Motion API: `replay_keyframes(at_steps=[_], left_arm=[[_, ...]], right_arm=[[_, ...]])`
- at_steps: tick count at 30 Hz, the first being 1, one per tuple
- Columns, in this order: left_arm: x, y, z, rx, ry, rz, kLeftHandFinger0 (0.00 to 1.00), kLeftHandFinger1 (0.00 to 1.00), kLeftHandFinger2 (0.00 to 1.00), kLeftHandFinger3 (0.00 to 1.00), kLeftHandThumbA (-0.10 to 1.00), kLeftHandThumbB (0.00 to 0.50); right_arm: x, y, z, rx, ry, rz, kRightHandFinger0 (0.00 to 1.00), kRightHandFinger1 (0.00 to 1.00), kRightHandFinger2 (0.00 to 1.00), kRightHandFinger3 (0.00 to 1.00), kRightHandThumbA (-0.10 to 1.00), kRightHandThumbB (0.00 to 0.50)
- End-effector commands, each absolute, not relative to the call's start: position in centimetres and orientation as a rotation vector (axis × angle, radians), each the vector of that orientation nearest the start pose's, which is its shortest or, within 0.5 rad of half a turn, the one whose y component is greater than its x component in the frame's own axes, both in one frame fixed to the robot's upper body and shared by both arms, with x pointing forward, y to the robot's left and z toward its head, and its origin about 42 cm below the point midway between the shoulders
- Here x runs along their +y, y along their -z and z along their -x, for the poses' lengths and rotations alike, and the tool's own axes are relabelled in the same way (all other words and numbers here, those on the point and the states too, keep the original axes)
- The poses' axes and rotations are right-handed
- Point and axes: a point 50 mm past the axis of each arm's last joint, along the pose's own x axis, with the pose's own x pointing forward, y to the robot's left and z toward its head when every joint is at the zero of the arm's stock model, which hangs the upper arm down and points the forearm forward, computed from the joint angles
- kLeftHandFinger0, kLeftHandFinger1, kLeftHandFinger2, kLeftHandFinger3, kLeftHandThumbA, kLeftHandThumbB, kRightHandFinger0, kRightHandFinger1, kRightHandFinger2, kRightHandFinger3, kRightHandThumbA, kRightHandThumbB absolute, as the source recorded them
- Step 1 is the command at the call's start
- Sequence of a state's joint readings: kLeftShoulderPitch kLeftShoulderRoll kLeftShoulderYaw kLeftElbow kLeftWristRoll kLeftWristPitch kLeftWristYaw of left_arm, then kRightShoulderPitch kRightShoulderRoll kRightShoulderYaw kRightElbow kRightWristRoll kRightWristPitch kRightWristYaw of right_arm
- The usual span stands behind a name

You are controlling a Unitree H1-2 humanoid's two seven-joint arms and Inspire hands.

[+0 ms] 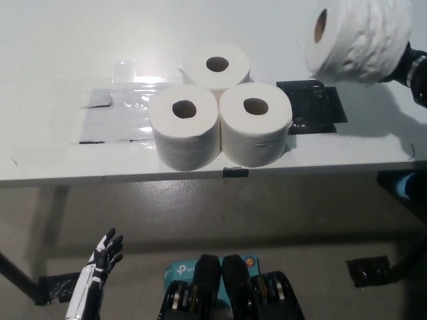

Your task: A few rolls of toilet paper are kept infront of the robot and the robot uses its right hand to lift one of the rolls and and places it on top of the other rolls to stack it.

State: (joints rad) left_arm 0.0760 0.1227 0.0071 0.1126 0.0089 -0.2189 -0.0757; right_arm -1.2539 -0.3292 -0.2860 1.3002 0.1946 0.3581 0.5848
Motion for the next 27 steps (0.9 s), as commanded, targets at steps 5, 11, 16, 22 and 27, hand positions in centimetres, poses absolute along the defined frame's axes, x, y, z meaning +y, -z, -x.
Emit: replay_keyframes(at_steps=[5,11,16,22,27], left_arm=[[26.0,-7.2,-25.4,-0.077,0.063,-0.154,1.00,1.00,1.00,1.00,1.00,0.168],[26.0,-7.3,-25.5,-0.079,0.064,-0.157,1.00,1.00,1.00,1.00,1.00,0.162],[25.8,-7.3,-25.5,-0.081,0.069,-0.153,1.00,1.00,1.00,1.00,1.00,0.156],[25.8,-7.4,-25.6,-0.081,0.071,-0.164,1.00,1.00,1.00,1.00,1.00,0.159],[25.8,-7.4,-25.5,-0.074,0.069,-0.160,1.00,1.00,1.00,1.00,1.00,0.166]], right_arm=[[-23.3,-39.5,-60.0,0.169,-0.448,-0.097,0.00,0.00,0.00,0.00,0.95,0.038],[-21.3,-40.5,-60.3,0.176,-0.396,0.007,0.00,0.00,0.01,0.07,0.77,0.067],[-19.9,-41.0,-60.4,0.158,-0.421,0.037,0.00,0.00,0.00,0.12,0.78,0.031],[-18.6,-41.9,-60.5,0.146,-0.399,0.073,0.00,0.00,0.03,0.18,0.77,0.062],[-17.6,-41.8,-60.5,0.137,-0.391,0.152,0.00,0.00,0.11,0.43,0.74,0.070]])
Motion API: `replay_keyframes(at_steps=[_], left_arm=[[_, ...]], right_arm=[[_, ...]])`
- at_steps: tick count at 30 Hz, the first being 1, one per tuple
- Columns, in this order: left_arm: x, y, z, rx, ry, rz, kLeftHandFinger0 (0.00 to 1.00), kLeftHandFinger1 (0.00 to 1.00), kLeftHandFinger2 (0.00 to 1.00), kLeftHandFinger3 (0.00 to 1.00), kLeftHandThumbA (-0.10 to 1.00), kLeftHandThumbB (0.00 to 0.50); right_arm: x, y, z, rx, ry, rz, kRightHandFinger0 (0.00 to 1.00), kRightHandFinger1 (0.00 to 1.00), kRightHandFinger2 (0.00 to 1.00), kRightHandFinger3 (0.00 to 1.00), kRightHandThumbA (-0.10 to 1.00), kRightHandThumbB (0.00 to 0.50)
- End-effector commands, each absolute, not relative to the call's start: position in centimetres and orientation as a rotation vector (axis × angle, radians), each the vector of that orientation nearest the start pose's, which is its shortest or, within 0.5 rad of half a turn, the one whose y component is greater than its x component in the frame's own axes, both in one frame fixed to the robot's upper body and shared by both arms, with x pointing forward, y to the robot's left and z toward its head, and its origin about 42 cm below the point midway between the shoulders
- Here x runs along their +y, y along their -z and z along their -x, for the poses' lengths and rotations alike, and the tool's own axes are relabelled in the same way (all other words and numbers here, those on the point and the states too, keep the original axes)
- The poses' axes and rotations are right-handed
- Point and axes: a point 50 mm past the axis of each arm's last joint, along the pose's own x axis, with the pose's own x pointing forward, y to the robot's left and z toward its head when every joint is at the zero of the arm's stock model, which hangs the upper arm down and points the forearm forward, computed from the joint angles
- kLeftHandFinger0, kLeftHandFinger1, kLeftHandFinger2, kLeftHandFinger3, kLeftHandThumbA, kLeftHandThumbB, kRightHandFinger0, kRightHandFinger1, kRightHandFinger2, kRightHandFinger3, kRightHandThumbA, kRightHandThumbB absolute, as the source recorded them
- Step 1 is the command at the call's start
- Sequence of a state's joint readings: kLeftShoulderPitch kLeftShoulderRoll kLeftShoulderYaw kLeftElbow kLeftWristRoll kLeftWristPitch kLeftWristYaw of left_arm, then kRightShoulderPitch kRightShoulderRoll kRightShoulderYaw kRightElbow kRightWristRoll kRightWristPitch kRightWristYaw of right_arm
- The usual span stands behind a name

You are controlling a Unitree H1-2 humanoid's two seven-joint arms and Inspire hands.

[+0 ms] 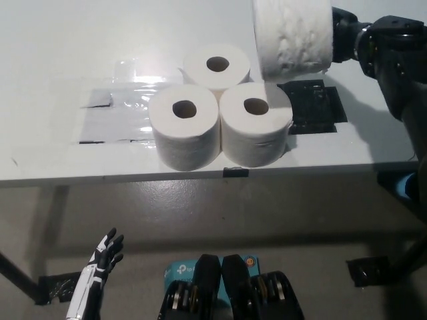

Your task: A few rolls of toilet paper are kept infront of the robot and the robot uses its right hand to lift one of the rolls and and places it on top of the other rolls to stack it.

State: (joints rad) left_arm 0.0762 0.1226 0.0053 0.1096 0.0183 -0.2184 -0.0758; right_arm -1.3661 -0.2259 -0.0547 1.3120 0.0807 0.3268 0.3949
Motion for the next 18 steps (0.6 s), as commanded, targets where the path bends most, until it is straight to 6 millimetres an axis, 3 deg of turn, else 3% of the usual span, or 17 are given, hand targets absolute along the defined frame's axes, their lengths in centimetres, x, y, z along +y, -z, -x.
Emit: replay_keyframes(at_steps=[1,4,7,8,18], left_arm=[[25.8,-7.3,-25.5,-0.076,0.069,-0.160,1.00,1.00,1.00,1.00,1.00,0.165],[25.9,-7.3,-25.5,-0.079,0.072,-0.165,1.00,1.00,1.00,1.00,1.00,0.166],[25.9,-7.3,-25.5,-0.079,0.071,-0.166,1.00,1.00,1.00,1.00,1.00,0.165],[25.9,-7.4,-25.5,-0.082,0.071,-0.168,1.00,1.00,1.00,1.00,1.00,0.157],[25.8,-7.3,-25.6,-0.081,0.069,-0.169,1.00,1.00,1.00,1.00,1.00,0.156]], right_arm=[[-17.4,-41.7,-60.5,0.131,-0.396,0.218,0.00,0.00,0.13,0.40,0.79,0.084],[-16.9,-41.7,-60.5,0.137,-0.393,0.268,0.00,0.00,0.14,0.31,0.79,0.105],[-16.6,-41.7,-60.5,0.123,-0.389,0.330,0.00,0.00,0.11,0.21,0.75,0.095],[-16.5,-41.7,-60.5,0.120,-0.385,0.357,0.00,0.00,0.10,0.16,0.74,0.066],[-15.4,-42.0,-60.5,0.107,-0.394,0.432,0.00,0.00,0.14,0.15,0.76,0.046]])
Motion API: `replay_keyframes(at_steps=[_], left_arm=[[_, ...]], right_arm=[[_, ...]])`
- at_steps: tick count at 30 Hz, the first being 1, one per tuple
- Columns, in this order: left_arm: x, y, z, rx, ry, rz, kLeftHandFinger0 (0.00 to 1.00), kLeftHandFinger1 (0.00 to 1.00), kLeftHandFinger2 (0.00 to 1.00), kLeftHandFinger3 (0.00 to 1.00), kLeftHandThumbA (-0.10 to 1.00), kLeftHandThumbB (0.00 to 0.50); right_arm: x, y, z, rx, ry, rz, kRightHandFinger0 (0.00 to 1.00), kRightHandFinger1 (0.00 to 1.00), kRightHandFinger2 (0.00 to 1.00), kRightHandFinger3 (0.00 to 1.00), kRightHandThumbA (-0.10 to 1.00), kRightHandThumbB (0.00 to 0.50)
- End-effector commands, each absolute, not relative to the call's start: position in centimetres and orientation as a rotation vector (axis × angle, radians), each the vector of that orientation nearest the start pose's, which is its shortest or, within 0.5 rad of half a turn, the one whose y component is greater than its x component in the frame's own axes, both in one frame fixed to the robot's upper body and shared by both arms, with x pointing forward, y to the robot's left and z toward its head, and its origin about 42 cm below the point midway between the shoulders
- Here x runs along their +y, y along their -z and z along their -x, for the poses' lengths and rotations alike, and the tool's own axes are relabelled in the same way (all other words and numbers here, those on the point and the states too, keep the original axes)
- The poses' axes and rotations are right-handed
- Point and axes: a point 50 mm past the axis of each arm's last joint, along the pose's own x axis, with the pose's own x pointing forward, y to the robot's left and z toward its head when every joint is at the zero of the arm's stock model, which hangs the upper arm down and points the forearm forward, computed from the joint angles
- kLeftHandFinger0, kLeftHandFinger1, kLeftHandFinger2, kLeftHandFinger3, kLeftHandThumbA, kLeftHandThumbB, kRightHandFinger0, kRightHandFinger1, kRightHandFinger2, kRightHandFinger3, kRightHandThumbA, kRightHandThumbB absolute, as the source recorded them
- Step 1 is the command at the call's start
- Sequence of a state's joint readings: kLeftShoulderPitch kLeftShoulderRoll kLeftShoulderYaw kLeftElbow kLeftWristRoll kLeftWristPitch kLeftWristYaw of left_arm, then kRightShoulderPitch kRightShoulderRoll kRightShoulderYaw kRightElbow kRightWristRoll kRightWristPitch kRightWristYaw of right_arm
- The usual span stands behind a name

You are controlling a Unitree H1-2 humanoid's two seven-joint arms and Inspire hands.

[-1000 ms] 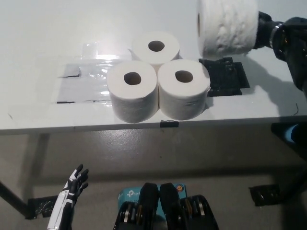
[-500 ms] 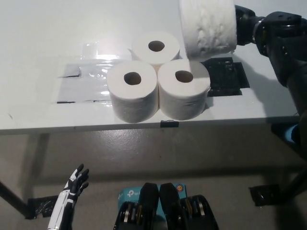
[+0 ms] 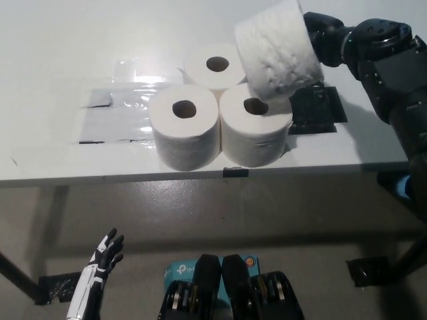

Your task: A few rolls of toilet paper are kept infront of the robot and the robot uses its right hand to lift one of the rolls and and places it on top of the other rolls to stack it.

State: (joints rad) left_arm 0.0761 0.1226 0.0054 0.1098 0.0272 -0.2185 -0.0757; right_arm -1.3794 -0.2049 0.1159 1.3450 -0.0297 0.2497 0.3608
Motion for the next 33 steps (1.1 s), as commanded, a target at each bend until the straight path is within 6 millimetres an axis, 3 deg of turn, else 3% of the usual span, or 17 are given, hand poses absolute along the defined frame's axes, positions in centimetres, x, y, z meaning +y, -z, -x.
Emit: replay_keyframes(at_steps=[1,4,9,13,16,18,20,24,28,33], left_arm=[[25.9,-7.3,-25.6,-0.080,0.069,-0.169,1.00,1.00,1.00,1.00,1.00,0.156],[25.8,-7.4,-25.7,-0.083,0.071,-0.169,1.00,1.00,1.00,1.00,1.00,0.153],[25.9,-7.5,-25.6,-0.080,0.074,-0.172,1.00,1.00,1.00,1.00,1.00,0.153],[25.8,-7.4,-25.6,-0.078,0.073,-0.169,1.00,1.00,1.00,1.00,1.00,0.152],[25.8,-7.5,-25.6,-0.084,0.074,-0.172,1.00,1.00,1.00,1.00,1.00,0.147],[25.8,-7.6,-25.6,-0.086,0.074,-0.174,1.00,1.00,1.00,1.00,1.00,0.148],[25.8,-7.6,-25.7,-0.089,0.075,-0.172,1.00,1.00,1.00,1.00,1.00,0.140],[25.8,-7.8,-25.8,-0.088,0.073,-0.176,1.00,1.00,1.00,1.00,1.00,0.147],[25.8,-7.8,-25.8,-0.087,0.074,-0.174,1.00,1.00,1.00,1.00,1.00,0.155],[25.8,-8.0,-25.8,-0.085,0.076,-0.174,1.00,1.00,1.00,1.00,1.00,0.155]], right_arm=[[-15.2,-42.1,-60.5,0.104,-0.398,0.435,0.00,0.00,0.17,0.18,0.77,0.068],[-14.5,-42.6,-60.4,0.081,-0.406,0.467,0.00,0.02,0.33,0.32,0.82,0.079],[-13.2,-43.1,-60.3,0.079,-0.414,0.484,0.00,0.08,0.41,0.41,0.81,0.052],[-12.0,-43.5,-60.2,0.054,-0.405,0.532,0.00,0.08,0.35,0.36,0.81,0.027],[-10.9,-43.7,-60.0,0.049,-0.420,0.553,0.00,0.03,0.28,0.28,0.85,0.044],[-10.4,-43.8,-60.0,0.045,-0.422,0.570,0.00,0.08,0.37,0.29,0.89,0.051],[-10.0,-43.9,-59.9,0.048,-0.409,0.601,0.00,0.21,0.51,0.34,0.90,0.046],[-9.4,-44.1,-59.8,0.035,-0.405,0.664,0.00,0.22,0.52,0.37,0.91,0.047],[-9.5,-44.2,-59.9,0.034,-0.391,0.684,0.00,0.20,0.51,0.42,0.82,0.029],[-9.7,-44.4,-59.9,0.032,-0.368,0.750,0.00,0.19,0.52,0.42,0.85,0.041]])
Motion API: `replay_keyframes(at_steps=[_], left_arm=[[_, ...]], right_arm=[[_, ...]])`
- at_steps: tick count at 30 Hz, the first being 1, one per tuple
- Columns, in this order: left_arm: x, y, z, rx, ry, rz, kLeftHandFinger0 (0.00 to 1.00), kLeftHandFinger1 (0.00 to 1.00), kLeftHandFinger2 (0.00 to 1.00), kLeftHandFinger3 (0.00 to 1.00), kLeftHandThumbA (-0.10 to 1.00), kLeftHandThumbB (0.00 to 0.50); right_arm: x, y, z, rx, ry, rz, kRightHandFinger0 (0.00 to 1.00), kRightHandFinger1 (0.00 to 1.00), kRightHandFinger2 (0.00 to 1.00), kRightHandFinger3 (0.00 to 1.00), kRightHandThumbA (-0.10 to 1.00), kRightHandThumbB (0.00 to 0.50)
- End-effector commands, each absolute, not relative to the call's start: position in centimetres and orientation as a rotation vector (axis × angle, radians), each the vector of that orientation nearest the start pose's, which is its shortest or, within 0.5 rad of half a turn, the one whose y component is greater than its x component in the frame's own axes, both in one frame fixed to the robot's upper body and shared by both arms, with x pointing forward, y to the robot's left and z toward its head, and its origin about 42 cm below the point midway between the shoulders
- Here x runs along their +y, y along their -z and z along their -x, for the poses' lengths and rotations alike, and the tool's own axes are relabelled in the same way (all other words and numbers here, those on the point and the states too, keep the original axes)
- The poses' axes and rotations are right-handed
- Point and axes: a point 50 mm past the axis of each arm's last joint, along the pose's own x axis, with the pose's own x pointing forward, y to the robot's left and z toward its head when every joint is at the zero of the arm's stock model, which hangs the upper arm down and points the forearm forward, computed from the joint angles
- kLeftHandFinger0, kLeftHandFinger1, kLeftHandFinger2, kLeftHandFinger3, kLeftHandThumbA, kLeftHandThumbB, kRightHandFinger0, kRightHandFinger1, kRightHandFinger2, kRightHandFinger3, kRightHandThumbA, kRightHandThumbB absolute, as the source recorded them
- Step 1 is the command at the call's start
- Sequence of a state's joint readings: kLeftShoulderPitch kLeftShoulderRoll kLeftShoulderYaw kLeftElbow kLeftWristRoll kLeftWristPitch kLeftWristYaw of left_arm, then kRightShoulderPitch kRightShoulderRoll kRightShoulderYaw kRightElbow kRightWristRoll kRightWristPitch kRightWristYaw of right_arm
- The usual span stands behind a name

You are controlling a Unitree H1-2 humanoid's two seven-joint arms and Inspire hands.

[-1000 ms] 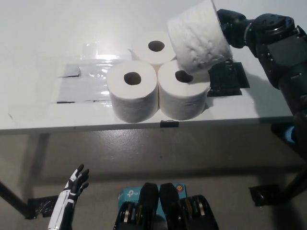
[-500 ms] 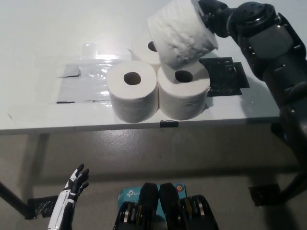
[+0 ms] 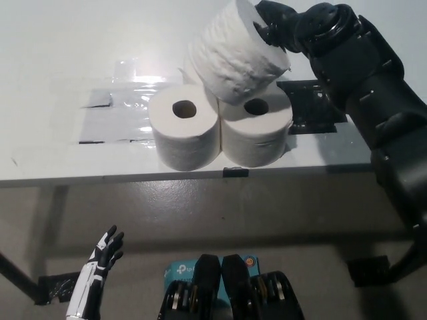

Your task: A few rolls of toilet paper are kept infront of the robot and the robot uses its right hand to lift one of the rolls and and places it on top of the other rolls to stack it.

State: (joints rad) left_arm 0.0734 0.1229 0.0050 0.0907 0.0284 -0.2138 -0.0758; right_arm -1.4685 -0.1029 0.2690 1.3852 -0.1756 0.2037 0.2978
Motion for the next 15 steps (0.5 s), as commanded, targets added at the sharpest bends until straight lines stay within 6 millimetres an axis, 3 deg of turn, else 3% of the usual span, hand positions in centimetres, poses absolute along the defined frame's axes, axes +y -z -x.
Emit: replay_keyframes(at_steps=[1,4,11,15], left_arm=[[25.85,-7.99,-25.87,-0.088,0.076,-0.174,1.00,1.00,1.00,1.00,1.00,0.153],[25.89,-7.87,-25.86,-0.083,0.073,-0.174,1.00,1.00,1.00,1.00,1.00,0.164],[25.77,-7.81,-25.71,-0.083,0.073,-0.171,1.00,1.00,1.00,1.00,1.00,0.154],[25.77,-7.77,-25.72,-0.086,0.075,-0.175,1.00,1.00,1.00,1.00,1.00,0.148]], right_arm=[[-9.84,-44.57,-59.96,0.025,-0.363,0.769,0.00,0.19,0.52,0.42,0.86,0.048],[-10.09,-44.74,-60.00,0.019,-0.365,0.796,0.00,0.18,0.51,0.38,0.88,0.051],[-10.67,-45.18,-60.09,0.013,-0.357,0.794,0.00,0.22,0.54,0.42,0.82,0.038],[-10.73,-44.98,-60.10,0.018,-0.363,0.828,0.00,0.23,0.56,0.46,0.86,0.039]])
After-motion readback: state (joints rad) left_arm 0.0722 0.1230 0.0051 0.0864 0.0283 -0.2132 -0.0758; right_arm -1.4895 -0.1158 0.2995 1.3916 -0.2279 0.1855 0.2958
